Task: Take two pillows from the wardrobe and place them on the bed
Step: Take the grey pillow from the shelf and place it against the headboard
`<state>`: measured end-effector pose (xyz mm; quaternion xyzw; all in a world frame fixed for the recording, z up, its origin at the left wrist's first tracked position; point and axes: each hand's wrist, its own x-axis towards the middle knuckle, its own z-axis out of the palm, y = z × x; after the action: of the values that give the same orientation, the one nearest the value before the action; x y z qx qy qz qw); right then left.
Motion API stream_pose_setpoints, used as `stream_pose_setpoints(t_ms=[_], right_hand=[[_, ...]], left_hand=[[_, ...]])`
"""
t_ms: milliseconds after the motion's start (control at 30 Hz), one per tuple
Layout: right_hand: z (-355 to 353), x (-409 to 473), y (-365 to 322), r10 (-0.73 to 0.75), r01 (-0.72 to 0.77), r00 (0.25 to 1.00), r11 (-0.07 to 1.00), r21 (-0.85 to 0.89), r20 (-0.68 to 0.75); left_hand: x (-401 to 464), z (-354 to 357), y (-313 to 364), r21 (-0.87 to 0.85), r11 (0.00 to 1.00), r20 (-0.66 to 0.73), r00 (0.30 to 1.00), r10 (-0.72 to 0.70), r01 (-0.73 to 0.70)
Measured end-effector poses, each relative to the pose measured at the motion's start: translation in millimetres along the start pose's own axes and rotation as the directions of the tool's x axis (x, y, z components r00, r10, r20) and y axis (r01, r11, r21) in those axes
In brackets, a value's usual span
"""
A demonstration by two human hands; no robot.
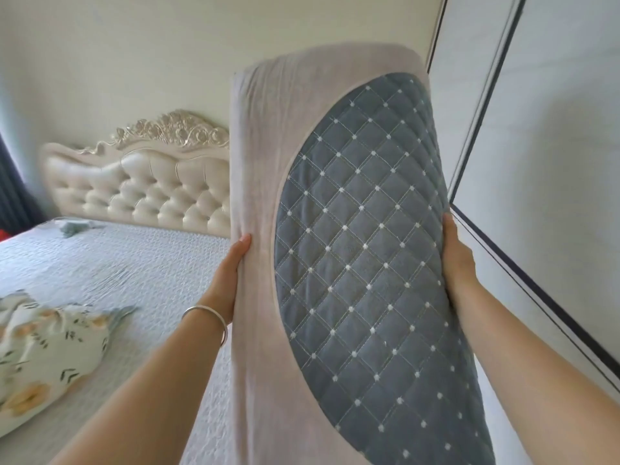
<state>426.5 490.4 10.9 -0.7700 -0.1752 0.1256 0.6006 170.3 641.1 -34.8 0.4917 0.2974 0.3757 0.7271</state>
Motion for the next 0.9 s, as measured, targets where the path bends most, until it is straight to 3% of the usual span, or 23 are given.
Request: stream_pose_setpoints(t_ms=[233,600,733,900], right_hand=[[53,124,17,0.081,-0.073,0.989,0.995,-0.062,0.127],[200,277,17,0.236,-0.217,0.941,0.971,-0.102,0.242],[252,339,-2,0.214,-0.189,0.944,0.975,-0.121,0.251],[324,411,-7,0.192,-0.148,0.927,0.976,-0.157,0.323]], left_hand=[[107,14,-25,0.010,0.993,-0.104,0.987,-0.120,0.122],[301,-26,-25,0.000,0.972,-0.208,0.951,-0.231,0.236],[380,-42,-17,0.022,0.965,-0.234,0.940,-0.249,0.262],[459,-61,-27,0.006,0.958,-0.365,0.893,-0.265,0.286]])
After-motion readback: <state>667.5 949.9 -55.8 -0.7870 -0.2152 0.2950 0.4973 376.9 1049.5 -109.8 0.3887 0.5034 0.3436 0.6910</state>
